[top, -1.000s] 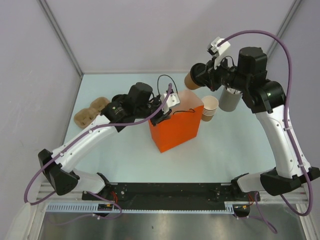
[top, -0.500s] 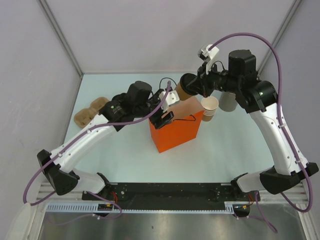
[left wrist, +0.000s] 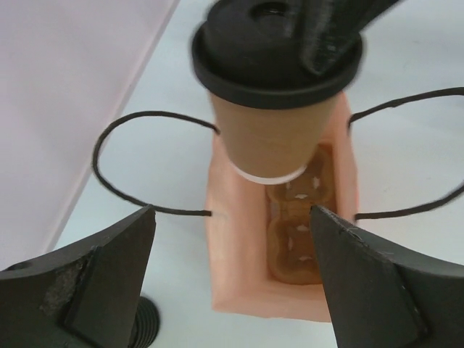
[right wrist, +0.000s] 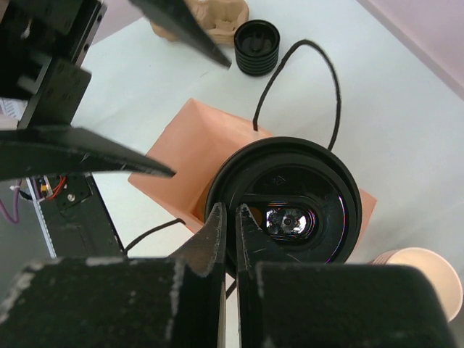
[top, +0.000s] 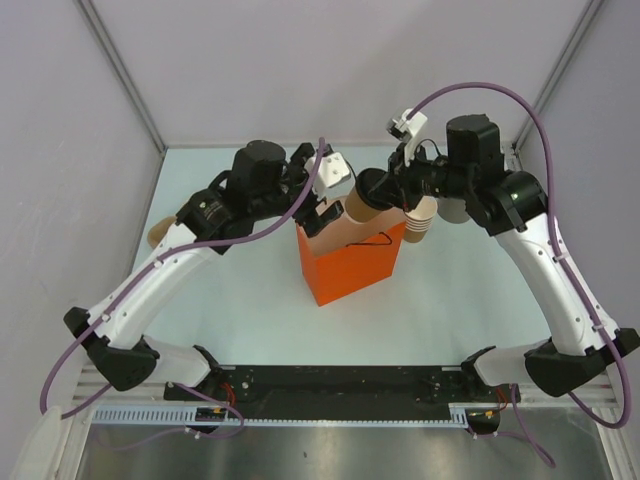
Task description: Pack the takeout coffee
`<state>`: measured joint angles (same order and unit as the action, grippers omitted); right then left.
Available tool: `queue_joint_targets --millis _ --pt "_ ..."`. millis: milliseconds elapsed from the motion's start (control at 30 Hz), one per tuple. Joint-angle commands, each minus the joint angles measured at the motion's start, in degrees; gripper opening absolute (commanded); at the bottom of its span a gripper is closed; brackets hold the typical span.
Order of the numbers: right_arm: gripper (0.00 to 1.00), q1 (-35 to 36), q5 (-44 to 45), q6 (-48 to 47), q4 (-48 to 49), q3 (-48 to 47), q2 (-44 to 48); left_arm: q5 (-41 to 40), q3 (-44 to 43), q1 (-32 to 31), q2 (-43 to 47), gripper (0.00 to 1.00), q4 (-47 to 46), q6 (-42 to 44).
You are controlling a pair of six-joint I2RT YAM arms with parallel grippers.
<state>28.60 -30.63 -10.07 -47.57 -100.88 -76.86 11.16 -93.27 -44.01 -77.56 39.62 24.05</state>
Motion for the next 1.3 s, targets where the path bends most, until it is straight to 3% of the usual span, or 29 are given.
queue_joint_targets --millis 0,200,833,1100,1267 --pt "0.0 1.9 1.8 -1.62 0.02 0.33 0.22 -5.88 -0.16 2.08 0.48 0.93 -3.93 1.78" --pt "0.0 3.39 3.91 -3.2 -0.5 0.25 -2.33 -7.91 2.75 5.24 -1.19 0.95 -8.84 1.52" --pt "0.0 7.69 12.79 -7.25 -7.45 -3.62 -11.38 -2.11 -1.47 10.7 -10.24 0.92 -13.69 -0.59" --pt "0.0 8.93 14.72 -8.57 -8.94 -2.92 -12.61 -2.19 -1.39 11.14 -11.21 0.79 -14.91 -2.25" --pt "0.0 9.11 15.51 -9.27 -9.12 -2.39 -14.28 -4.21 -0.16 11.4 -11.3 0.65 -16.23 -3.13"
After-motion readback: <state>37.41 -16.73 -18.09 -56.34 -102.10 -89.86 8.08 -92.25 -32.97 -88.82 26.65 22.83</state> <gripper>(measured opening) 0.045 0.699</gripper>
